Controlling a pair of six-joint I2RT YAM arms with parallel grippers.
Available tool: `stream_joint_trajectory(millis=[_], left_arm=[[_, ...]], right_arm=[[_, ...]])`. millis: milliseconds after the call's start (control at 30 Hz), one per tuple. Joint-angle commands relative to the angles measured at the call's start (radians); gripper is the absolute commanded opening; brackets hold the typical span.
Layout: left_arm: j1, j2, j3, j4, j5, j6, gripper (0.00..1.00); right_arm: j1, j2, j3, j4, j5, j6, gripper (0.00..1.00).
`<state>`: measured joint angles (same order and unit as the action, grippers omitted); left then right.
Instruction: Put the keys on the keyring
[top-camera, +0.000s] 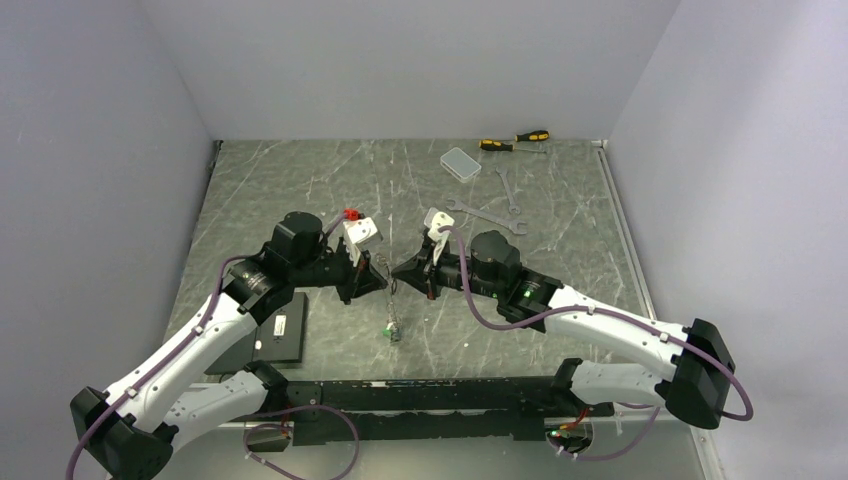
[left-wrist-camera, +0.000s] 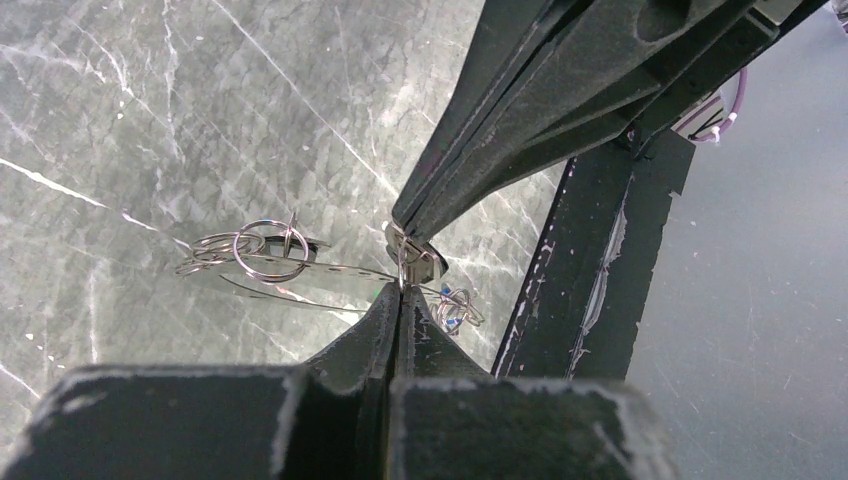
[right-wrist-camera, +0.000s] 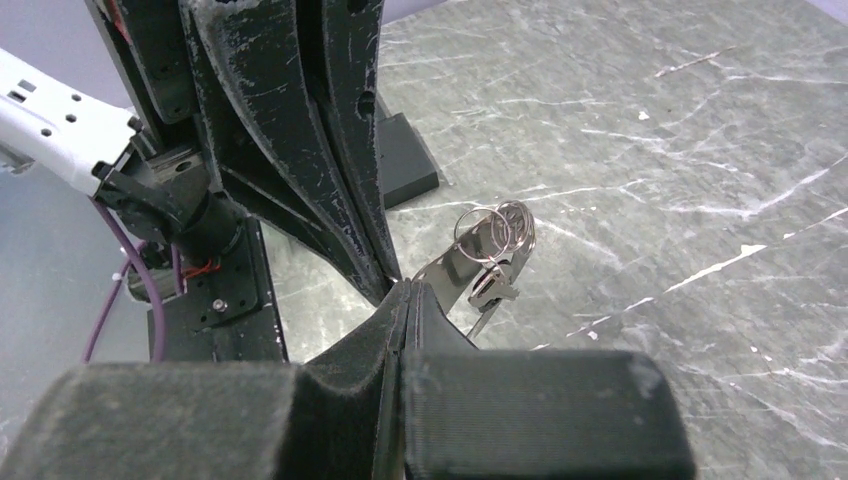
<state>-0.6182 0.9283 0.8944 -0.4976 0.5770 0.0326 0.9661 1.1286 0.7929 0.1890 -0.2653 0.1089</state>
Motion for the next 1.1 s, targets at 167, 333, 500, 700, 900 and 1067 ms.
stream_joint_trajectory(millis=[167, 333, 500, 700, 900, 1067], left_arm=[[0.003, -0.021, 0.044, 0.049, 0.044, -0.02, 0.0], [0.004, -0.023, 0.046, 0.05, 0.044, -0.02, 0.0], [0.005, -0.028, 0.044, 0.052, 0.039, -0.022, 0.0], [0.008, -0.014, 0.05, 0.041, 0.031, -0.02, 0.0], [0.009, -0.021, 0.048, 0.044, 0.021, -0.021, 0.0], [0.012, -0.022, 0.049, 0.046, 0.026, -0.023, 0.0]], right_arm=[[-0.013, 0.014, 0.063, 0.026, 0.037, 0.012, 0.0], [-0.013, 0.018, 0.062, 0.019, 0.031, 0.014, 0.0], [-0.013, 0.01, 0.054, 0.019, 0.021, 0.016, 0.0], [-0.014, -0.041, 0.03, 0.039, 0.026, 0.015, 0.0], [-0.014, -0.064, 0.037, -0.008, 0.024, -0.005, 0.0], [-0.013, -0.043, 0.044, -0.022, -0.034, 0.005, 0.0]])
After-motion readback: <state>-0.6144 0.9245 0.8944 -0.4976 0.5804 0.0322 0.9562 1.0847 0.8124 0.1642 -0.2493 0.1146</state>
